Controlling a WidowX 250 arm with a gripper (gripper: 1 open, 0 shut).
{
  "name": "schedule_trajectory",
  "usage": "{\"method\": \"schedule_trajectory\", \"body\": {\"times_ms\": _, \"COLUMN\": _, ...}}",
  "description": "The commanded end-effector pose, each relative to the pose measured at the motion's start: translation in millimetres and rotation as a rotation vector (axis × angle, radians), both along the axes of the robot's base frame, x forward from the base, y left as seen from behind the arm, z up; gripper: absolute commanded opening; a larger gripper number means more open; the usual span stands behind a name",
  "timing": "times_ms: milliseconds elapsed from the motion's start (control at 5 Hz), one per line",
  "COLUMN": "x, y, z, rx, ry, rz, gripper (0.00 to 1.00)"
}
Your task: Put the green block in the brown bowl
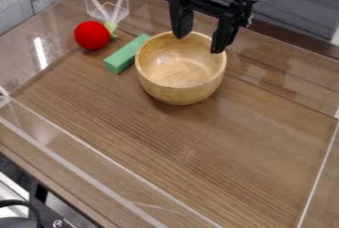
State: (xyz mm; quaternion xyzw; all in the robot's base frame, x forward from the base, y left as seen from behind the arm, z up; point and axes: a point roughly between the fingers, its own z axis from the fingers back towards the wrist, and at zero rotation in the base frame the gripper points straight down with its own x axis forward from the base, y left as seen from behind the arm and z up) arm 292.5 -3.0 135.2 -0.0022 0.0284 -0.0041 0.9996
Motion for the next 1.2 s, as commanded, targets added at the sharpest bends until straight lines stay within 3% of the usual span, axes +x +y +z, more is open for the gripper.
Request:
{"method": "schedule_trajectory", "body": {"times_ms": 0, "x": -6.1, "y": 12, "z": -9.8, "rx": -0.004, "ry": 0.021, "rz": -0.018, "gripper": 1.00}}
{"method": "schedule_trajectory", "body": {"times_ms": 600, "x": -15.6, "y": 88, "z": -5.3, "rx": -0.009, "ry": -0.011, "rz": -0.116, "gripper": 1.00}}
{"method": "schedule_trajectory", "body": {"times_ms": 800, "x": -13.3, "y": 105, "z": -7.5, "rx": -0.015, "ry": -0.010, "rz": -0.132, "gripper": 1.00}}
{"method": "schedule_trajectory", "body": {"times_ms": 1000, "x": -1.0, "y": 123, "z": -15.1, "rx": -0.010, "ry": -0.006, "rz": -0.196, "gripper": 1.00}}
